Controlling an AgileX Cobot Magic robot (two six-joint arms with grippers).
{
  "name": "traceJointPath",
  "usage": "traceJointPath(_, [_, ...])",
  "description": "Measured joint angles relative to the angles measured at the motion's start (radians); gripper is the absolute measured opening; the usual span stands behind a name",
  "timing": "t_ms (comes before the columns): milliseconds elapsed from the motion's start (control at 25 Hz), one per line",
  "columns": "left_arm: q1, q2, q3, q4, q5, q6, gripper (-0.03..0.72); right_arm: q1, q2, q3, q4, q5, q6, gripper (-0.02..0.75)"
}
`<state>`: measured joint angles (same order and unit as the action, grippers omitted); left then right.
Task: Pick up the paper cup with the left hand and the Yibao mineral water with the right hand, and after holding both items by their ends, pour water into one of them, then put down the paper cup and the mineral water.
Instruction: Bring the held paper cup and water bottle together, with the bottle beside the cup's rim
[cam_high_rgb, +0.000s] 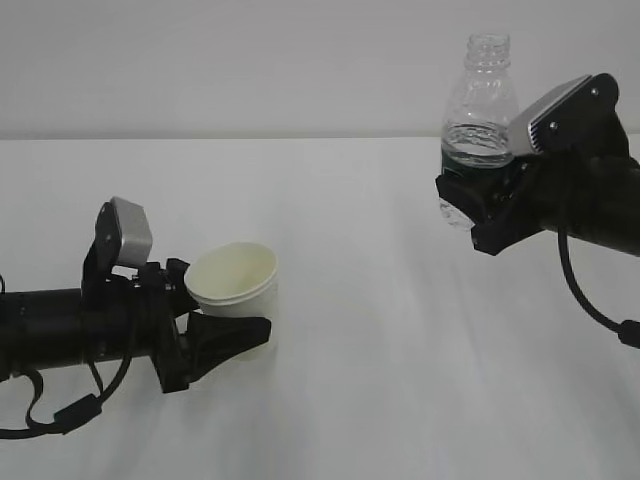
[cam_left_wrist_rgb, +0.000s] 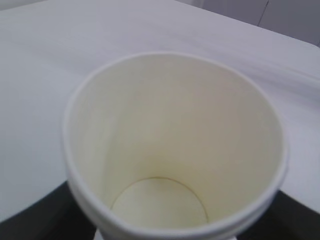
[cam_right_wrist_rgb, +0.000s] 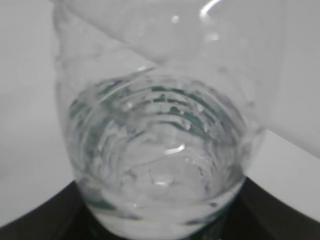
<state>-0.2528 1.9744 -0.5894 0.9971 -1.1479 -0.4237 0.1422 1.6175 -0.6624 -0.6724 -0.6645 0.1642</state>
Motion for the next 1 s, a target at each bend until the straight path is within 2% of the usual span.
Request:
traceJointPath(360, [-0.061, 0.0, -0.025, 0.02, 0.0, -0.011, 0.525, 0.0, -0.022, 0.0, -0.024, 0.0, 0.022, 0.446])
traceJointPath(720, [-0.067, -0.004, -0.041, 0.044, 0.0, -0.034, 0.524, 0.0, -0.067, 0.002, -0.085, 0.008, 0.053, 0.446])
traceJointPath(1000, [-0.067, -0.045, -0.079, 0.069, 0.0, -0.061, 0.512, 0.0, -0.121, 0.008, -0.126, 0.074, 0.08, 0.446])
